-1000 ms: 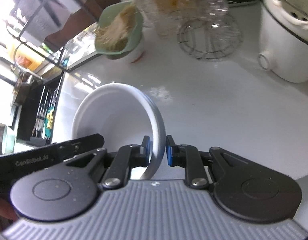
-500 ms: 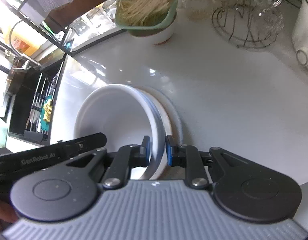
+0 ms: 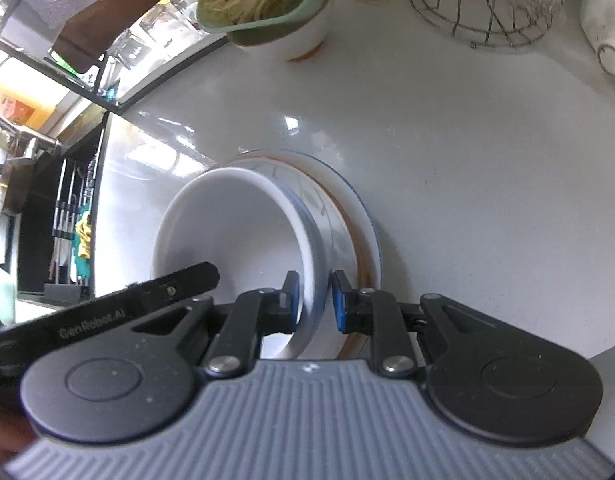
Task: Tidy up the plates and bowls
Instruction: 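Carry the bowl stack over the white floral plate stack, then lower the bowl stack onto the center of the plates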
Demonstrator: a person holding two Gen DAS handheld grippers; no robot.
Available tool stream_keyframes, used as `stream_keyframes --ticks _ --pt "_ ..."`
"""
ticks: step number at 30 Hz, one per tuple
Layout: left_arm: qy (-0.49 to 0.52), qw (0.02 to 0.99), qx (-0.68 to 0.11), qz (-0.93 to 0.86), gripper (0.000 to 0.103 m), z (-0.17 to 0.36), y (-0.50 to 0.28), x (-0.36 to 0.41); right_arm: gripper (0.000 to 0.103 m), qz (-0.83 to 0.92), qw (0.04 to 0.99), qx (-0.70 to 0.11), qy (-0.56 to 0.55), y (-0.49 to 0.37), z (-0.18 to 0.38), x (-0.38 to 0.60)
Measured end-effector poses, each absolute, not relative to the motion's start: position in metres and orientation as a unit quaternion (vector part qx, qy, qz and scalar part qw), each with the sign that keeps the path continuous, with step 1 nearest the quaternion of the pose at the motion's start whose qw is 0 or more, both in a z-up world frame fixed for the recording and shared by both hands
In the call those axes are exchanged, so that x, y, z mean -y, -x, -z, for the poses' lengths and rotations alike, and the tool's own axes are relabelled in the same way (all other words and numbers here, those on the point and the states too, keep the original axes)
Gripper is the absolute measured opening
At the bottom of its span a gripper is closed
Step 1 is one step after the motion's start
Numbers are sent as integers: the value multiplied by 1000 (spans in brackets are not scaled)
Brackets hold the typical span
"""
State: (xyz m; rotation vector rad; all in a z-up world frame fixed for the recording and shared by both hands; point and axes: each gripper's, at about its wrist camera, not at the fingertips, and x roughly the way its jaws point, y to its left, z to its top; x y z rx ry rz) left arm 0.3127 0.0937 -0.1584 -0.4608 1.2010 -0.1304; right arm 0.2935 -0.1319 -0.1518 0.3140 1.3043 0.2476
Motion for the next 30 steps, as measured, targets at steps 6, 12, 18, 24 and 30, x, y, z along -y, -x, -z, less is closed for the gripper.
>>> stream_keyframes --ticks 6,12,18,24,30 --pt "211 804 -555 40 26 151 -307 -100 31 -117 796 -581 -122 -290 141 137" --pt "213 825 -523 18 28 122 -287 -100 33 -150 820 -543 -100 -280 112 146" --pt "201 855 -478 -1 28 78 -260 -90 33 -185 836 -506 -98 -265 83 155" --pt "182 881 -436 -15 28 36 -226 -81 33 -217 858 -457 -90 -244 49 168" --pt "169 899 -402 -26 28 6 -188 -68 33 -240 878 -406 -83 -216 19 181"
